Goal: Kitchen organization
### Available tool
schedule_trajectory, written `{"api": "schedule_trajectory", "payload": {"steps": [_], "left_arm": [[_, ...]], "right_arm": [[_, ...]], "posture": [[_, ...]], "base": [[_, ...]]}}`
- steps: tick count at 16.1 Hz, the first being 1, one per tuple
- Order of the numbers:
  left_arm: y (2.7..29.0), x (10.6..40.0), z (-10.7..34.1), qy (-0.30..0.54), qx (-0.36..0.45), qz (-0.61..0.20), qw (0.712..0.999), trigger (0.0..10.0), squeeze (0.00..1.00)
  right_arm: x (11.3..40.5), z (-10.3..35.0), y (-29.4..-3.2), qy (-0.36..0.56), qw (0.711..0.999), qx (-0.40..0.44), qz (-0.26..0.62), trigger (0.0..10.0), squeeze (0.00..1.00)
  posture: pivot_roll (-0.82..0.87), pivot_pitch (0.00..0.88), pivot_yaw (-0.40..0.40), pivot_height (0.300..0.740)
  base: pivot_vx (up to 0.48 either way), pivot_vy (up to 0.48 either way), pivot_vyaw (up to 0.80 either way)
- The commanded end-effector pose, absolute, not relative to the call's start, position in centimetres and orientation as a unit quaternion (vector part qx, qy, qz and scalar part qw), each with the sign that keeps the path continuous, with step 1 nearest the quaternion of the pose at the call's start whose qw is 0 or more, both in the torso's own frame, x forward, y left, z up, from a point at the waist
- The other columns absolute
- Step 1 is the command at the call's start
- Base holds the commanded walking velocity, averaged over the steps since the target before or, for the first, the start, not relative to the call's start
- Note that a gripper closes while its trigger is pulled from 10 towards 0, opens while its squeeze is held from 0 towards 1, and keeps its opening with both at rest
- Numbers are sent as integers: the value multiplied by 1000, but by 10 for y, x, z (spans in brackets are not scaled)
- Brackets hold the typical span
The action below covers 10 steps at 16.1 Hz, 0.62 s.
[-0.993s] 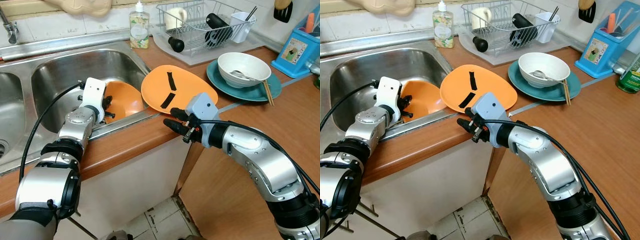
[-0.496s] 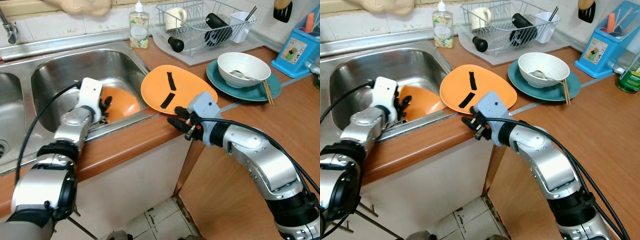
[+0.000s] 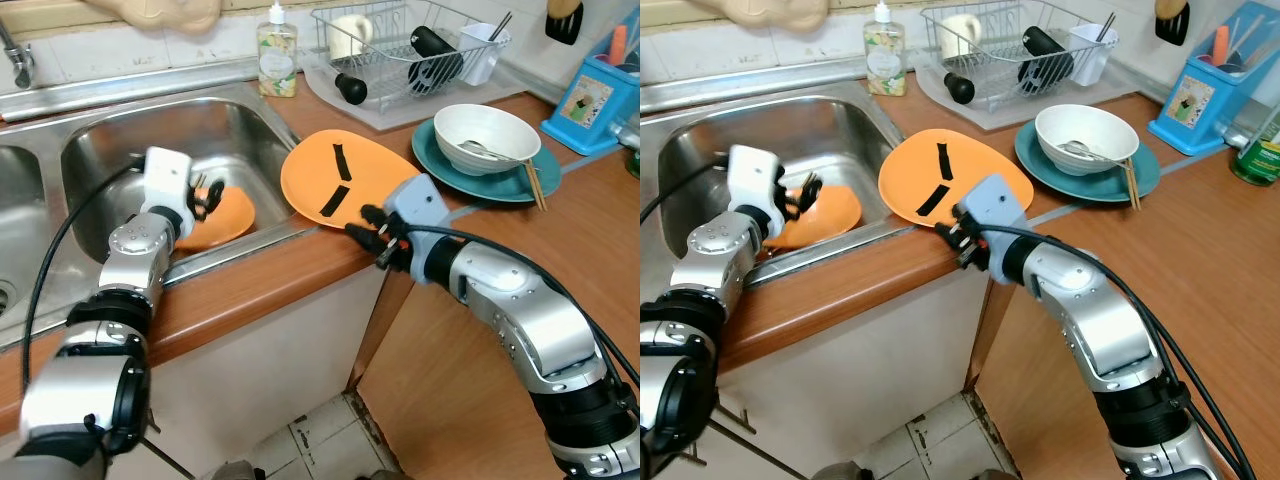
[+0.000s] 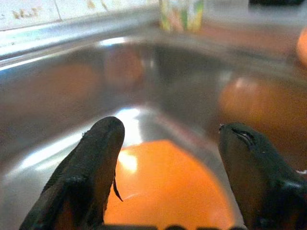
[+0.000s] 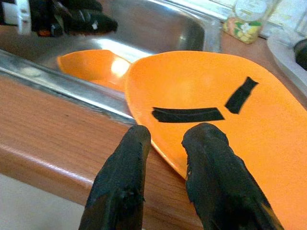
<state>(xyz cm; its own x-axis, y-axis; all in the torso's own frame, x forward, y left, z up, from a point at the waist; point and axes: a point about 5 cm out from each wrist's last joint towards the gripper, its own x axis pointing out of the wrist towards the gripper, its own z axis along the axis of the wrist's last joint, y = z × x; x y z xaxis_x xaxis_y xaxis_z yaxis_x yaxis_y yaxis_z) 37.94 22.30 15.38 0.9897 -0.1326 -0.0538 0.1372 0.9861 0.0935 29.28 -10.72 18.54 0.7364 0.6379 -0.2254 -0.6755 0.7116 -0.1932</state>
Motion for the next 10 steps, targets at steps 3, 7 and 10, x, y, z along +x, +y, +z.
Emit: {"api": "schedule_trajectory", "payload": {"steps": [3,7,10], "left_arm": [[209,365,167,-44,-18,-90,995,10000,1000],[195,326,176,-96,-25,-75,992,10000,0],[178,293,173,-92,8,-78,993,10000,0]], "right_arm": [[301,199,-121,39,957,-91,273,10000,596],[297,203,-135,21,977,-71,202,10000,1000],[287,200,-144,3,989,-48,140,10000,1000]], "posture": [[-171,0,-12,740],[-167,0,-14,740],[-159,0,-17,740]], "base": [[0,0,0],[0,0,0],[0,0,0]]}}
